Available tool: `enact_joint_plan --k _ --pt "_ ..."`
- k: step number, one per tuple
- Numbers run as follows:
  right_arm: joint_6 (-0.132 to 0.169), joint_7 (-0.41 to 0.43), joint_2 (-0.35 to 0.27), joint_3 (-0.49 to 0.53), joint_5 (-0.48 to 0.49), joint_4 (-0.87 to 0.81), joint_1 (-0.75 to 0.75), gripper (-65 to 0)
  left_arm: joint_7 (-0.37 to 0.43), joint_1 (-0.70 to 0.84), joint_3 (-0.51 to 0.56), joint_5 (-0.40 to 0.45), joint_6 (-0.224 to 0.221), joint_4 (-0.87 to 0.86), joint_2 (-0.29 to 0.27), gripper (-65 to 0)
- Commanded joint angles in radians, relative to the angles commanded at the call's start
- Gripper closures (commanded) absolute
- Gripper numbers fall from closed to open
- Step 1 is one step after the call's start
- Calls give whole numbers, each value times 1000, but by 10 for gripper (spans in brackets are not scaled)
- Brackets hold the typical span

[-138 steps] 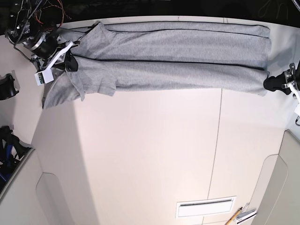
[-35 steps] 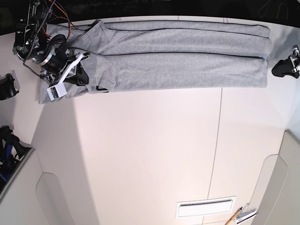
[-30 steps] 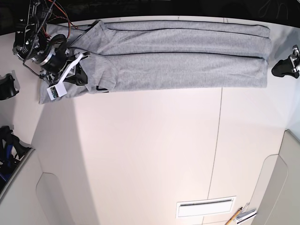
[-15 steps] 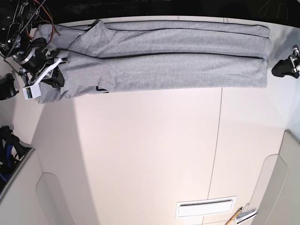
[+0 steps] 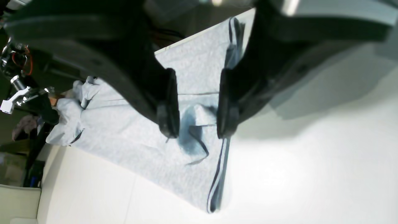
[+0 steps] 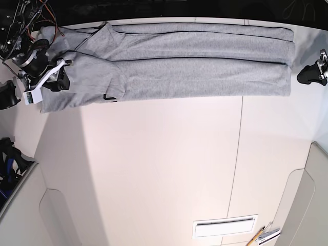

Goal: Fold the T-shirt properly
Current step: 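Grasp the collar end with the right gripper and the hem end with the left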

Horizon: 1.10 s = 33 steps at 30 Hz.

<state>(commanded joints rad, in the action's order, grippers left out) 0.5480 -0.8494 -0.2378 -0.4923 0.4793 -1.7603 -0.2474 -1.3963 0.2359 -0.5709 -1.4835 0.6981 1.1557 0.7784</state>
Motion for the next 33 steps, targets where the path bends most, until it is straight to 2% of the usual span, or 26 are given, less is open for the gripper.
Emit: enact_joint_plan --k 2,7,8,9,11,14,16,17,19,22,25,30,33 --pt "-2 -17 0 -43 23 0 0 -165 0 0 0 0 0 0 0 -241" --pt "3 -56 0 -206 182 0 0 -165 0 0 0 0 0 0 0 -242" --pt "19 -72 0 -238 207 0 0 -165 0 0 0 0 0 0 0 -263" --pt "26 -81 0 -267 225 0 0 -165 0 0 0 0 0 0 0 -319" --pt "26 -98 0 -311 256 0 0 -165 7 0 0 0 0 0 0 -413" --pt "26 -141 0 -333 317 0 0 -159 9 0 0 0 0 0 0 -418" --pt "27 -163 3 -332 364 0 0 -69 17 0 0 15 0 0 0 -418" --pt "43 -171 4 -331 387 0 0 -1 26 0 0 32 0 0 0 -418" --pt "43 -173 8 -329 408 0 0 0 59 0 0 72 0 0 0 -418" --pt "44 -173 8 -298 411 0 0 0 88 3 0 123 0 0 0 -418" --pt "50 -172 8 -206 387 0 0 0 136 40 0 168 0 0 0 -421" --pt "51 -98 8 -31 277 0 0 0 132 112 0 163 0 0 0 -439" --pt "50 -85 8 45 242 0 0 0 132 156 0 126 0 0 -1 -440"
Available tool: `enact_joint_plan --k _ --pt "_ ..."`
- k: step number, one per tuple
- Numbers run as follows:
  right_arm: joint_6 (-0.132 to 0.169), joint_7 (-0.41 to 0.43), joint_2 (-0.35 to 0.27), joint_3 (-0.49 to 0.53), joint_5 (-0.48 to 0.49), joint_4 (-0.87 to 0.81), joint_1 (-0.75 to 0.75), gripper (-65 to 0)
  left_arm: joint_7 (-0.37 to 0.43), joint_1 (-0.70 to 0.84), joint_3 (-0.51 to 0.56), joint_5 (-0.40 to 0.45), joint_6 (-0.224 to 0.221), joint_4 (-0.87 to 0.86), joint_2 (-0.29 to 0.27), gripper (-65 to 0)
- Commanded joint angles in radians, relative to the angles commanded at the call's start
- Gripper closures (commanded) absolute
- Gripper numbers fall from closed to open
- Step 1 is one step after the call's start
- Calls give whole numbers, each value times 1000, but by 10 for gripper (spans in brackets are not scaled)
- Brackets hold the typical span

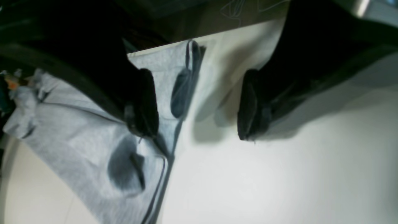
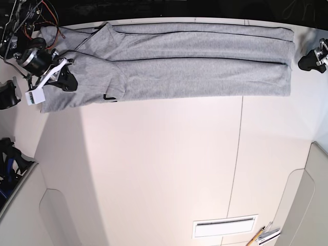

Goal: Fold the T-shirt properly
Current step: 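Grasp the collar end with the right gripper and the hem end with the left, then lift the hem end with the left gripper and fold it toward the right gripper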

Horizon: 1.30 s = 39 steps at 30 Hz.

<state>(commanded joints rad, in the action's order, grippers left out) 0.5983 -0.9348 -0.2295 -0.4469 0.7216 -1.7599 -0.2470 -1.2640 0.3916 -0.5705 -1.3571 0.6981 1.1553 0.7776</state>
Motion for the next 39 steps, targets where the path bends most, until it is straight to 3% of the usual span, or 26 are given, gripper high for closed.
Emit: enact_joint_plan --k 6,9,17,26,39 --pt "0 3 0 37 0 0 0 0 -32 8 0 -20 0 0 -75 -440" --pt "0 3 0 37 0 0 0 0 -88 8 0 -88 0 0 -115 -441" --pt "0 -4 0 37 4 0 0 0 -132 13 0 -126 0 0 -124 -440" --pt "0 -4 0 37 4 0 2 0 -101 7 0 -126 0 0 -180 -440" --pt "0 -11 0 37 23 0 2 0 -15 -46 2 -98 0 0 -217 -440"
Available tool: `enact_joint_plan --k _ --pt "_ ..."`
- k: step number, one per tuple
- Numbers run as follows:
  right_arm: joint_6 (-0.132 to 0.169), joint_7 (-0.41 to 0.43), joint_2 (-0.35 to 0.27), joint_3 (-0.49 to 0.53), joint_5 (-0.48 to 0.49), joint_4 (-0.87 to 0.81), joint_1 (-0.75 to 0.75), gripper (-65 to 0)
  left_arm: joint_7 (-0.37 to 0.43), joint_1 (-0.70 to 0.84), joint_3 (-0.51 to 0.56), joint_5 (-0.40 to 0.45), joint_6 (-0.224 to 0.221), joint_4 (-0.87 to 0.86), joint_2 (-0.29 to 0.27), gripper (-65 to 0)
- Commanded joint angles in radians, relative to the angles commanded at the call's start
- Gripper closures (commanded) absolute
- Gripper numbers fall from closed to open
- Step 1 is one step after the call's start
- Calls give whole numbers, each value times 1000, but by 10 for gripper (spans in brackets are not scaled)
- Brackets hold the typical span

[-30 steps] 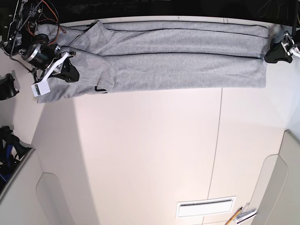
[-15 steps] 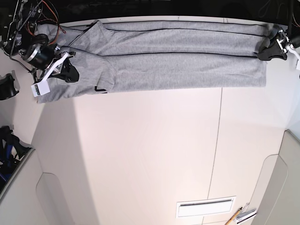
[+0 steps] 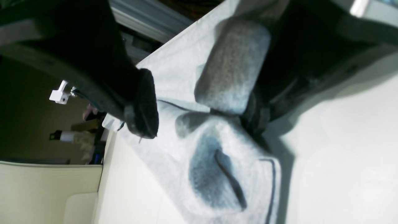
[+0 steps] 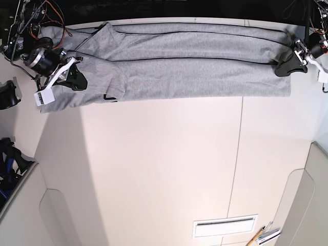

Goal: Fold the T-shirt properly
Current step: 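Lift the hem end with the left gripper and fold it toward the right gripper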

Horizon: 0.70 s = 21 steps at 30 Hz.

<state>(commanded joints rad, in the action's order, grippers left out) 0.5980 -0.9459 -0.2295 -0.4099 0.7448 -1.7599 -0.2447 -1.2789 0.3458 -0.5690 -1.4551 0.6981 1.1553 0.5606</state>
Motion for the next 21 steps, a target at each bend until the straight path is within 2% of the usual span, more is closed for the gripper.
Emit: enact_joint_plan --k 6,8,10,13,16,21 --pt "0 0 0 0 0 0 0 0 1 1 0 32 0 0 -1 -426" --pt "0 0 0 0 0 0 0 0 6 1 0 35 0 0 -1 -342" --pt "0 0 0 0 1 0 0 0 26 1 0 72 0 0 -1 -219" --pt "0 0 0 0 1 0 0 0 49 1 0 117 0 0 -1 -124" --pt "0 -1 0 0 1 0 0 0 75 0 0 161 0 0 -1 0" --pt "0 -1 0 0 3 0 0 0 80 0 0 212 0 0 0 0"
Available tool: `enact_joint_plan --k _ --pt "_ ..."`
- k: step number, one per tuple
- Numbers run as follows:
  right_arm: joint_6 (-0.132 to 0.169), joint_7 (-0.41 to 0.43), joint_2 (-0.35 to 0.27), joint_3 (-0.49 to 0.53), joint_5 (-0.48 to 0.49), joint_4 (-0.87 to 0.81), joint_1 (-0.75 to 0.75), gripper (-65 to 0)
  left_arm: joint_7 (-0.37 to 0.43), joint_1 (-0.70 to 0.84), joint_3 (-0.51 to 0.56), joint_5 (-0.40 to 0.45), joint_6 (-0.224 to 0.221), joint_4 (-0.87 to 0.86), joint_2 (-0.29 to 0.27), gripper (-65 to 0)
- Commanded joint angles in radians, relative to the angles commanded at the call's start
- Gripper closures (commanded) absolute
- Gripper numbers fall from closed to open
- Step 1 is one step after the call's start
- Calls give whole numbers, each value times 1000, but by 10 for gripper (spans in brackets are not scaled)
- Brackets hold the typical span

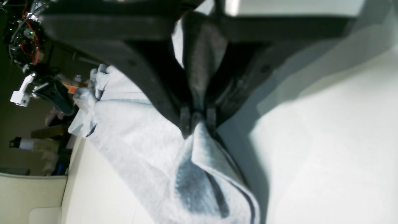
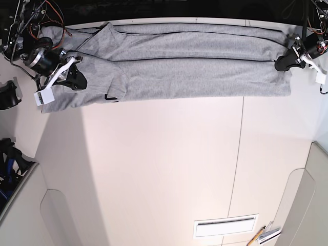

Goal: Fold the T-shirt properly
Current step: 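Lift the hem end with the left gripper and fold it toward the right gripper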

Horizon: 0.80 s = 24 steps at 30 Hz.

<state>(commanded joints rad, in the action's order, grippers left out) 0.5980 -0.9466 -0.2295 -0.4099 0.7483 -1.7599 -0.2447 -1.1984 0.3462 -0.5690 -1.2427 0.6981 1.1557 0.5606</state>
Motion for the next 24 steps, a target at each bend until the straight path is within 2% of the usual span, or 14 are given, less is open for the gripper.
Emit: enact_joint_plan --k 12,17,24 --pt "0 0 0 0 12 0 0 0 -18 0 -2 -24 0 0 32 0" --pt "0 -1 0 -1 30 0 0 0 -26 0 -4 -24 0 11 66 0" --pt "0 0 0 -1 30 0 0 0 -71 0 -4 -16 0 137 108 0"
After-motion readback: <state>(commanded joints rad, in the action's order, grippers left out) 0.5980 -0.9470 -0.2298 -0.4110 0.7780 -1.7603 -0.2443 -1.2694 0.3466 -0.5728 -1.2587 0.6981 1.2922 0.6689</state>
